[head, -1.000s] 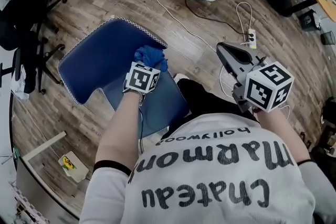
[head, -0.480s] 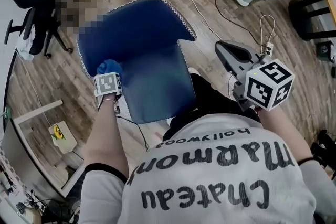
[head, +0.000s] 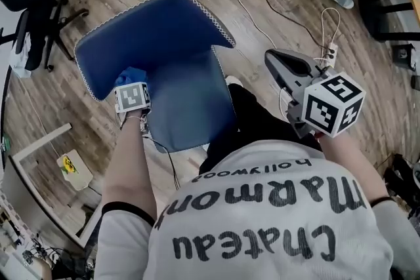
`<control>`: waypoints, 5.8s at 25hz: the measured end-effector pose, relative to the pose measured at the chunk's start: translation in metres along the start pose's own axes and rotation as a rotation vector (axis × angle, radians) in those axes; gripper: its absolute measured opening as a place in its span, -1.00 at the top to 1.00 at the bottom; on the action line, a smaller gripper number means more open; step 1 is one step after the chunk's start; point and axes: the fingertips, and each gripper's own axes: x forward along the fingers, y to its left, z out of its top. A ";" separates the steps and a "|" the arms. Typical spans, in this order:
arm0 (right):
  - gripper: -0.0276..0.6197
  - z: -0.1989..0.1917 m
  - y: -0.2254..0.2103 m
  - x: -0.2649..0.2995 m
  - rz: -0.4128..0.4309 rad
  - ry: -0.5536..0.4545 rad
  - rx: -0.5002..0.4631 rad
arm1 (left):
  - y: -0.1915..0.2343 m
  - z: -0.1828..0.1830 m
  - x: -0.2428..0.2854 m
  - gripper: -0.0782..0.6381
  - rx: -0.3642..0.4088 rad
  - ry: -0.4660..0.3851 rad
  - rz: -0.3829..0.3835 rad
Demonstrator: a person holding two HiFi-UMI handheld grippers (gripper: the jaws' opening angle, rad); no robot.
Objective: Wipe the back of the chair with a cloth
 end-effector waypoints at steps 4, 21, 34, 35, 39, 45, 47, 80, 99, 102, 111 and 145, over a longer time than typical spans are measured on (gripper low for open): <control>0.87 -0.007 -0.023 -0.013 -0.046 -0.012 0.055 | -0.053 0.034 0.010 0.68 0.084 -0.022 -0.058; 0.87 -0.045 -0.098 -0.071 -0.167 -0.079 0.263 | -0.283 0.073 0.004 0.68 0.308 -0.093 -0.424; 0.87 -0.050 -0.080 -0.026 -0.047 -0.041 0.297 | -0.095 -0.030 0.016 0.68 -0.327 0.059 -0.159; 0.87 -0.051 -0.079 -0.024 -0.046 -0.035 0.293 | -0.072 -0.040 0.017 0.68 -0.384 0.068 -0.115; 0.87 -0.059 -0.080 -0.022 -0.054 0.000 0.277 | -0.008 -0.056 0.020 0.67 -0.466 0.090 0.008; 0.87 -0.055 -0.083 -0.010 -0.049 0.048 0.255 | -0.002 -0.020 0.039 0.67 -0.366 0.075 0.036; 0.87 -0.055 -0.081 -0.005 -0.034 0.050 0.258 | -0.023 -0.001 0.047 0.67 -0.328 0.051 -0.003; 0.87 -0.004 -0.075 -0.024 0.041 -0.129 0.313 | -0.354 0.084 -0.099 0.68 0.276 -0.371 -0.670; 0.87 0.161 0.210 -0.088 0.381 -0.569 -0.099 | -0.087 0.065 -0.469 0.68 0.067 -1.302 -0.377; 0.87 0.173 0.248 -0.127 0.406 -0.671 -0.131 | -0.073 0.028 -0.518 0.68 0.067 -1.396 -0.379; 0.87 0.140 0.285 -0.199 0.340 -0.711 -0.219 | -0.063 -0.050 -0.566 0.68 0.040 -1.491 -0.298; 0.87 0.016 0.164 -0.303 0.503 -0.431 -0.320 | -0.258 -0.186 -0.550 0.68 -0.303 -1.350 -0.013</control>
